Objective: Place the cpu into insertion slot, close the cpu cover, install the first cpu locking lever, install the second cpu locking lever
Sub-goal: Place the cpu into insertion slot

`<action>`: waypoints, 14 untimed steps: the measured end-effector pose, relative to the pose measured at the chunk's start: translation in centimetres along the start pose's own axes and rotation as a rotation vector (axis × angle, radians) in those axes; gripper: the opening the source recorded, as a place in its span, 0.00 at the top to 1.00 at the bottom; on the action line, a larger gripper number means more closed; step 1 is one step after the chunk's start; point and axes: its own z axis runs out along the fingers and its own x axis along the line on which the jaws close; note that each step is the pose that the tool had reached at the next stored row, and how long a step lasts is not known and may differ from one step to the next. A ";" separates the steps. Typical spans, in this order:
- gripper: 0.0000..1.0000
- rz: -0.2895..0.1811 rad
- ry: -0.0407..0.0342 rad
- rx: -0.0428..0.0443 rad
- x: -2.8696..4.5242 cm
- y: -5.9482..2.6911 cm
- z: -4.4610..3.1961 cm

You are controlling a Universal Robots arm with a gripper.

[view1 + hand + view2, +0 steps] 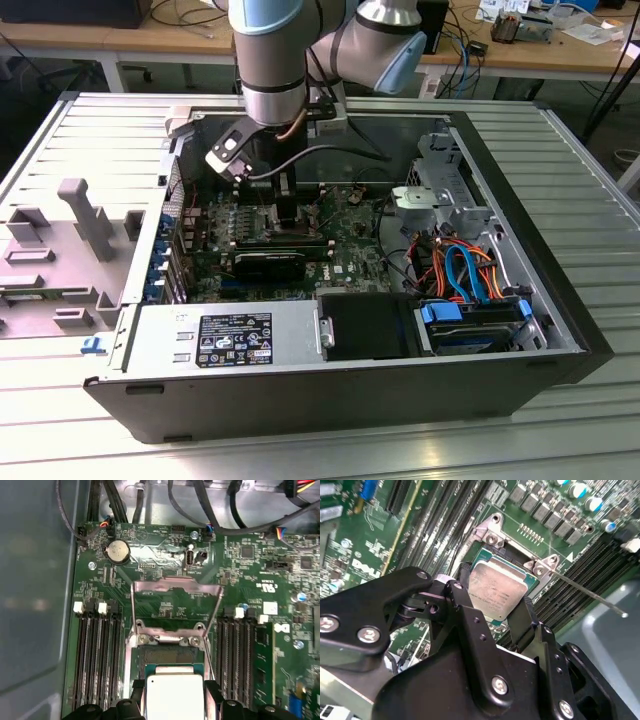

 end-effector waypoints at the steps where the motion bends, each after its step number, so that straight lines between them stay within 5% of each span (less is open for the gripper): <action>1: 0.45 0.000 0.0001 0.0003 0.08 0.14 0.37; 14: 0.45 0.007 0.0054 0.0016 0.23 0.53 1.77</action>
